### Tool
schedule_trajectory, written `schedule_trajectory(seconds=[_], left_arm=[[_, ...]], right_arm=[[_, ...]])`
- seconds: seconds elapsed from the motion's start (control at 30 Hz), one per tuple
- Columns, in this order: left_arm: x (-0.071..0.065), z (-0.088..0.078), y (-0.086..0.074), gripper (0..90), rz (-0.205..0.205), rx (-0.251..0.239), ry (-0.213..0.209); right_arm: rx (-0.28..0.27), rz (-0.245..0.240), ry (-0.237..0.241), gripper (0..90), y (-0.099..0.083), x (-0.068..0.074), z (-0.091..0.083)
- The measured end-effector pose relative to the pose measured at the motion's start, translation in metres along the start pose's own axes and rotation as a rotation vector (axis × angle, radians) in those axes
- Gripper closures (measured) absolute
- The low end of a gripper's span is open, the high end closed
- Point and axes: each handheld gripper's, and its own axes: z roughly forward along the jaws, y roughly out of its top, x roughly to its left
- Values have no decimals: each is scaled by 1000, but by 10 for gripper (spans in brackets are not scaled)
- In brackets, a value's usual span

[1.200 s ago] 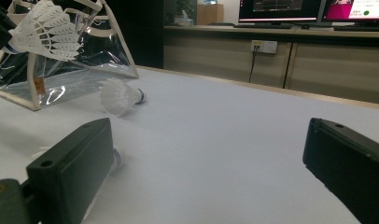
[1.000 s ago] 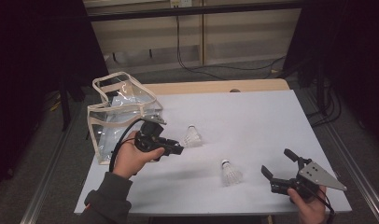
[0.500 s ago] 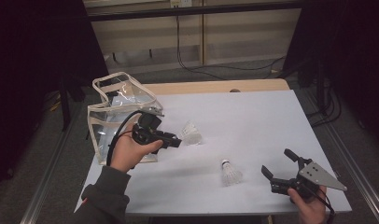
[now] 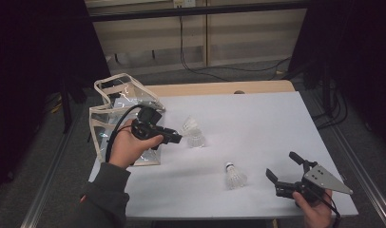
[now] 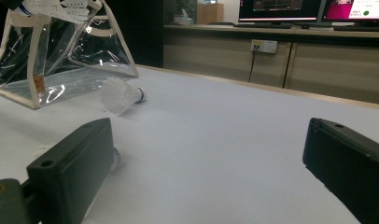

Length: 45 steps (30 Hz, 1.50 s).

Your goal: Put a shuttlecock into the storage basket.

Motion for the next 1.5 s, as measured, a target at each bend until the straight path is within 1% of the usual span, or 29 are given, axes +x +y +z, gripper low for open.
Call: schedule_trajectory(seconds=[0.07, 0.13, 0.17, 0.27, 0.37, 0.47, 0.5, 0.57, 0.67, 0.7, 0.77, 0.87, 0.9, 0.93, 1.07, 1.1, 1.13, 1.17, 1.2, 1.23, 1.27, 1.37, 1.5], left_arm=[[1, -1, 2, 645, 3, 6, 3], [1, -1, 4, 645, -12, -1, 6], [2, -2, 5, 645, -9, 3, 3], [4, -4, 7, 646, -19, -4, 4], [5, -5, 9, 645, -16, 5, 8], [6, -6, 11, 645, -27, 3, 11], [7, -7, 12, 645, -19, 9, 10], [7, -7, 13, 645, -27, 7, 14], [10, -10, 15, 645, -21, 14, 20], [10, -10, 16, 645, -33, 6, 22], [12, -12, 18, 645, -26, 9, 27], [13, -14, 20, 645, -33, 7, 31], [13, -14, 21, 645, -38, 5, 37], [14, -15, 21, 645, -26, 13, 37], [16, -16, 24, 645, -42, 0, 45], [17, -16, 24, 645, -36, 6, 43], [16, -16, 25, 645, -45, -2, 47], [17, -16, 25, 645, -40, 1, 49], [17, -16, 25, 646, -48, -5, 51], [18, -17, 26, 645, -43, 0, 50], [18, -17, 26, 645, -50, -4, 52], [20, -19, 27, 646, -47, 2, 59], [22, -23, 29, 645, -57, -7, 60]], right_arm=[[1, 1, 3, 19, 0, 0, 0], [0, 1, 4, 19, 0, 0, 0], [0, 0, 4, 19, 0, 0, 0], [-2, 3, 4, 19, 0, 0, 0], [-3, 3, 2, 20, 0, 0, 0], [-4, 4, 3, 19, 0, 0, 0], [-5, 3, 3, 19, 0, 0, 0], [-4, 3, 3, 19, 0, 0, 0], [-4, 4, 3, 19, 0, 0, 0], [-5, 3, 3, 19, 0, 0, 0], [-5, 3, 4, 19, 0, 0, 0], [-5, 2, 3, 19, 0, 0, 0], [-5, 3, 3, 20, 0, 0, 0], [-4, 3, 4, 20, 0, 0, 0], [-4, 3, 4, 20, 0, 0, 0], [-4, 3, 4, 19, 0, 0, 0], [-5, 3, 4, 19, 0, 0, 0], [-4, 3, 4, 20, 0, 0, 0], [-5, 2, 4, 19, 0, 0, 0], [-4, 3, 5, 19, 0, 0, 0], [-3, 2, 6, 19, 0, 0, 0], [-2, -1, 4, 19, 0, 0, 0], [-4, 2, 5, 19, 0, 0, 0]])
